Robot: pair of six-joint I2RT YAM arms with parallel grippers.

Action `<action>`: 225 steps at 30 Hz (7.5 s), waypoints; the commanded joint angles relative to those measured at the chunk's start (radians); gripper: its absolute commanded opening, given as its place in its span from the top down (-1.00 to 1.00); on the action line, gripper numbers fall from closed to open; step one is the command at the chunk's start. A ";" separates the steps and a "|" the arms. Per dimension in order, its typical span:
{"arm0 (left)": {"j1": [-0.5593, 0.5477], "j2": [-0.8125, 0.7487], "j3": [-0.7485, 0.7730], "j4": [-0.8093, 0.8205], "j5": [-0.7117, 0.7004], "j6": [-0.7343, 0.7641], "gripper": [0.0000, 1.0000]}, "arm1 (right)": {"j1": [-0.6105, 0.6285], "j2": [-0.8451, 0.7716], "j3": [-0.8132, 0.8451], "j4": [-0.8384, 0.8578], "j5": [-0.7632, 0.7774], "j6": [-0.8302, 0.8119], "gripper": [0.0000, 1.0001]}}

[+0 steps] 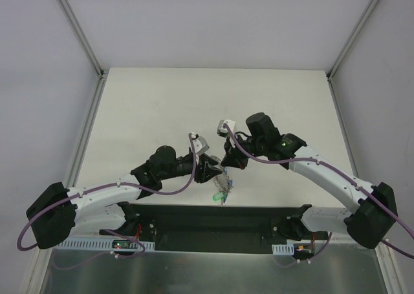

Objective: Put the keys on the keyring

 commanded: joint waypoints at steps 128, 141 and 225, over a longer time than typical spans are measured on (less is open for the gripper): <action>0.117 -0.425 0.058 -0.574 -0.519 -0.143 -0.36 | -0.001 0.251 0.259 -0.215 0.903 -0.073 0.98; 0.117 -0.629 0.139 -0.790 -0.633 -0.095 -0.80 | 0.317 0.641 0.361 -0.176 0.872 0.131 0.65; 0.480 -0.533 0.191 -0.857 -0.326 -0.083 -0.98 | 0.046 0.607 0.166 0.077 0.930 0.901 -0.12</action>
